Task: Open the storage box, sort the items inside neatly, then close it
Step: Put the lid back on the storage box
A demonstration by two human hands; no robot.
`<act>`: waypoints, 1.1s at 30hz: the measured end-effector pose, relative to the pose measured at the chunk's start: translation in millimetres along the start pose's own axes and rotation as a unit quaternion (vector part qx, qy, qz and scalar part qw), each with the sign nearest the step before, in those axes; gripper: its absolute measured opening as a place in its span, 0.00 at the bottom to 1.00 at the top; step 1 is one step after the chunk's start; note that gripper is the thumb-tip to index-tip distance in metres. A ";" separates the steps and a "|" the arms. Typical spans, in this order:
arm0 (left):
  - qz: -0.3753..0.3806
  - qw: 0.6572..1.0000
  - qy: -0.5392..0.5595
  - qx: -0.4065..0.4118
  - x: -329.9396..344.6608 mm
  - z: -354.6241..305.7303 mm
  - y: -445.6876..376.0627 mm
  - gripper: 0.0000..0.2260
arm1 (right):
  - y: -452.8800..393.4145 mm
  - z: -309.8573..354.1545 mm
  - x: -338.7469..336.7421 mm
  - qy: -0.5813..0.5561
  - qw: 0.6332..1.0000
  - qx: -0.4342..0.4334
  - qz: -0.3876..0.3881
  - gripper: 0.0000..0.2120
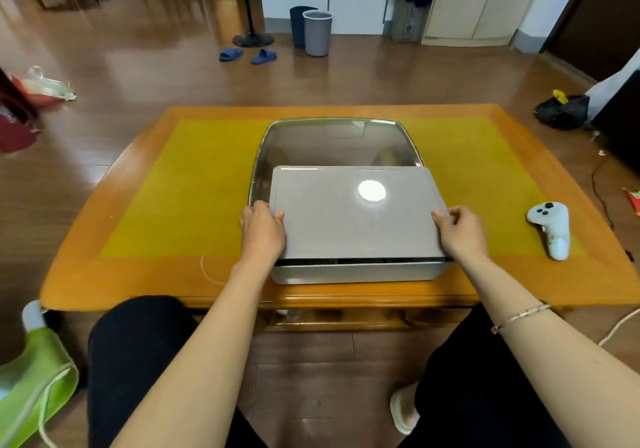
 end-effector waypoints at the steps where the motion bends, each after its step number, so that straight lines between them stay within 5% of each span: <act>1: 0.000 1.000 0.000 -0.002 2.1 1.6 1.4 0.13 | 2.2 -1.7 1.6 0.007 1.000 0.000 -0.003 0.18; 24: -0.032 0.997 -0.062 0.028 14.1 10.4 16.9 0.15 | 20.1 -5.7 11.0 0.023 0.999 -0.041 -0.026 0.19; 33: 0.010 0.999 -0.025 0.028 27.9 16.3 15.2 0.24 | 23.3 -7.2 21.9 0.012 0.997 -0.052 -0.050 0.20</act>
Point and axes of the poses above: each hand's wrist, its own y-axis away from the middle knuckle, its own x-axis out of the palm, z = x × y, the point moved 2 cm from there along -y, towards the middle knuckle, and after that the axes turned 3 degrees about x, right-handed, at the moved point
